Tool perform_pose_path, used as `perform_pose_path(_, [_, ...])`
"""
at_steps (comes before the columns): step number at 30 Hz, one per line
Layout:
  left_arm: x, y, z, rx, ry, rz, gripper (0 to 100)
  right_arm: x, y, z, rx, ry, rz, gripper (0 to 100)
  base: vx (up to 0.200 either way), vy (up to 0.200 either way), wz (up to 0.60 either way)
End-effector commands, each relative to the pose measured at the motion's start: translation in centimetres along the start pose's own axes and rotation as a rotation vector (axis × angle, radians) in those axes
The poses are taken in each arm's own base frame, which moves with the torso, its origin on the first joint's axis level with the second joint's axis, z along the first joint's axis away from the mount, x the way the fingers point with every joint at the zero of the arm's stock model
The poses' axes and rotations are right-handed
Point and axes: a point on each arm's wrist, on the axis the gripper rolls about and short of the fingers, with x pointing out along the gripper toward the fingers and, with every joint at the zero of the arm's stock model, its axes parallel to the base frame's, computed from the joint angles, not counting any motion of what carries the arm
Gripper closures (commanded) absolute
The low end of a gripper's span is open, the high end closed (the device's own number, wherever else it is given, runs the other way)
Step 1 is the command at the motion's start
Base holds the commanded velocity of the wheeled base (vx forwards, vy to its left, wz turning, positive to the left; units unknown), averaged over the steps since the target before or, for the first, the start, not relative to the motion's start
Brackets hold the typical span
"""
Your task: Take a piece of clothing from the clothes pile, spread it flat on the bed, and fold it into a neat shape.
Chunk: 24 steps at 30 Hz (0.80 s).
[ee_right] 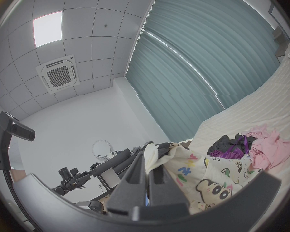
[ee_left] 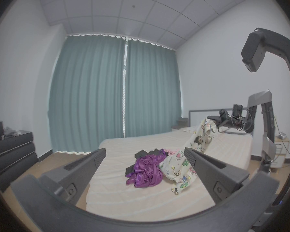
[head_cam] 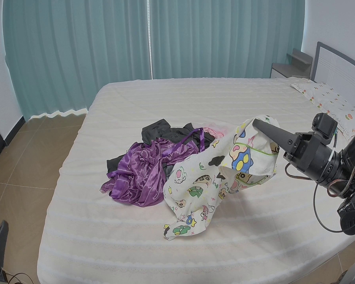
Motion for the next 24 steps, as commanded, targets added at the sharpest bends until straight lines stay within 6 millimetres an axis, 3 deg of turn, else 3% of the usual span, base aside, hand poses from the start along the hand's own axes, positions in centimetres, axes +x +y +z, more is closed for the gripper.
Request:
perform_pose_path(1, [14.4,0.8,-5.6,-0.047,0.574,-0.482,0,4.2,1.9,1.1,0.024,-0.025,0.071,100,0.0,0.0,0.0])
perform_pose_path(5, [16.4,-1.2,-7.7,-0.025,0.602,-0.605,0,6.0,1.9,1.3,0.042,-0.03,0.039,100,0.0,0.0,0.0])
perform_pose_path(7, [18.0,-2.8,-9.6,-0.007,0.648,-0.664,0,7.7,1.4,1.1,0.052,-0.054,0.0,100,0.0,0.0,0.0])
perform_pose_path(9, [18.6,-3.2,-10.4,0.002,0.667,-0.668,0,8.2,1.1,1.0,0.051,-0.069,-0.014,100,0.0,0.0,0.0])
perform_pose_path(12, [20.9,-5.1,-13.4,0.046,0.695,-0.661,0,9.9,0.4,1.3,0.048,-0.12,-0.048,100,0.0,0.0,0.0])
perform_pose_path(20, [24.9,-8.7,-19.0,0.051,0.612,-0.508,0,10.7,0.5,2.0,0.047,-0.153,-0.074,100,0.0,0.0,0.0])
perform_pose_path(24, [25.3,-10.4,-19.9,-0.044,0.549,-0.478,0,11.6,0.9,3.0,0.054,-0.169,-0.111,100,0.0,0.0,0.0])
